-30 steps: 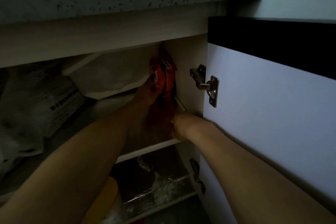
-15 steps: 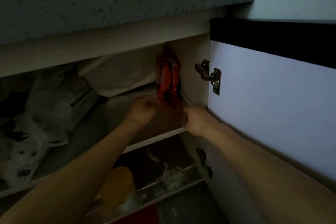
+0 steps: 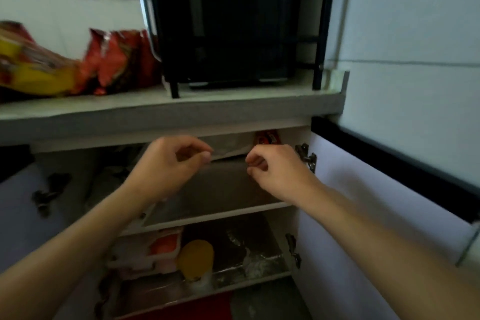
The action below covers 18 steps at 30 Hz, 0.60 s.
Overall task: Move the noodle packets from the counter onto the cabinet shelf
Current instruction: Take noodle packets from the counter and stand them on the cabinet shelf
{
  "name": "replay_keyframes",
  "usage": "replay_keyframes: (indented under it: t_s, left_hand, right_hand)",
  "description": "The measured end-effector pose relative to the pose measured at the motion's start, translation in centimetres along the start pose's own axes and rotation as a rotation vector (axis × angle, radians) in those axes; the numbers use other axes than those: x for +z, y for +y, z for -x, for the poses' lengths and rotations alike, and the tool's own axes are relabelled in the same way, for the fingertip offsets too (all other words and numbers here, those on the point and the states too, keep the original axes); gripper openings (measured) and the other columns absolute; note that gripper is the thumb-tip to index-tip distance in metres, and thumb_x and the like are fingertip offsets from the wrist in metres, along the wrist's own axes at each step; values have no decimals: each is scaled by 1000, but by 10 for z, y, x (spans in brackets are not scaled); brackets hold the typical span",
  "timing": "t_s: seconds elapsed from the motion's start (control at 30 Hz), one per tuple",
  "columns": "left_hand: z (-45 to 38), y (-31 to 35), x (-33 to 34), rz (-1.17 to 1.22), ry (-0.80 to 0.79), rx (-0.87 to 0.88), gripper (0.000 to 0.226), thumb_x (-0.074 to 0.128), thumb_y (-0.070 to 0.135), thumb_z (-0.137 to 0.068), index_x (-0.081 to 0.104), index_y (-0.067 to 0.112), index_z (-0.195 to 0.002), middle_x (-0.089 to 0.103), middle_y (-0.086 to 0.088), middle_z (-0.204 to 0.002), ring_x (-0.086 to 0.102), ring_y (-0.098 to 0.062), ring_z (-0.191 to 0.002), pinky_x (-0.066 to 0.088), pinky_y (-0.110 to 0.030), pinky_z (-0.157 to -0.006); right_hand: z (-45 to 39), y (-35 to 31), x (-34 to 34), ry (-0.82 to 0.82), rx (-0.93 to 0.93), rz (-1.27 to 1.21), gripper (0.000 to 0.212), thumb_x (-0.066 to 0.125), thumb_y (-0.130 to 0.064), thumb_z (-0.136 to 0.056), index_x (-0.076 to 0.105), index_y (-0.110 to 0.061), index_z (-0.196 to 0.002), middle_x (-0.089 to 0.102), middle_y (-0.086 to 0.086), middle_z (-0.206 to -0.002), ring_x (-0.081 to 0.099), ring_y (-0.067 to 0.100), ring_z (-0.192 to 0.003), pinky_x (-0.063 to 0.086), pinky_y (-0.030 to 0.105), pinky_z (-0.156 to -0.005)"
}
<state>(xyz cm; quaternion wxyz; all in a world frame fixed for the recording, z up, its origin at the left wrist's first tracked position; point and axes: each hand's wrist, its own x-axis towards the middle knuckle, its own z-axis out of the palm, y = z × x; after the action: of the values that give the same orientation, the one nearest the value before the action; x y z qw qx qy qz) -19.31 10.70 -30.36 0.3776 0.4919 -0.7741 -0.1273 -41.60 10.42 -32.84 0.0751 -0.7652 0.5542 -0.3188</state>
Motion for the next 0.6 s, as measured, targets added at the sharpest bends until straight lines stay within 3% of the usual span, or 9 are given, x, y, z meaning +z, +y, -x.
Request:
replay_keyframes:
  t_s: [0.13, 0.27, 0.37, 0.43, 0.6]
  left_hand:
    - [12, 9, -84, 46, 226, -15, 7, 67, 27, -89, 73, 28, -92, 73, 12, -82, 67, 1, -78, 49, -19, -72]
    - [0, -13, -129, 40, 346, -93, 6, 68, 26, -88, 73, 25, -88, 74, 6, -79, 68, -9, -79, 53, -31, -74]
    - [-18, -40, -161, -8, 480, -159, 5, 68, 25, -87, 73, 22, -87, 71, 5, -77, 66, -13, -79, 52, -27, -69]
    - [-37, -53, -173, -37, 539, -192, 7, 68, 23, -86, 73, 19, -90, 70, 4, -80, 64, -13, -81, 45, -22, -63]
    - [-91, -94, -183, -125, 551, -238, 32, 68, 17, -82, 62, 13, -113, 66, -5, -105, 62, -22, -95, 50, -30, -78]
  right_hand:
    - [-20, -71, -28, 24, -103, -12, 16, 63, -23, -92, 68, -23, -107, 65, -7, -97, 61, 9, -92, 53, 28, -83]
    - [-43, -116, -35, 30, -143, -40, 15, 63, -23, -92, 68, -22, -107, 65, -7, -96, 62, 7, -88, 52, 23, -79]
    - [-67, -150, -32, 35, -171, -60, 14, 63, -24, -92, 69, -21, -104, 66, -7, -93, 62, 7, -88, 53, 24, -78]
    - [-83, -165, -27, 36, -180, -80, 14, 63, -23, -92, 69, -19, -104, 66, -6, -94, 63, 8, -88, 54, 25, -78]
    - [-131, -195, -2, 37, -163, -148, 13, 62, -24, -92, 67, -19, -102, 64, -7, -90, 62, 7, -82, 53, 24, -74]
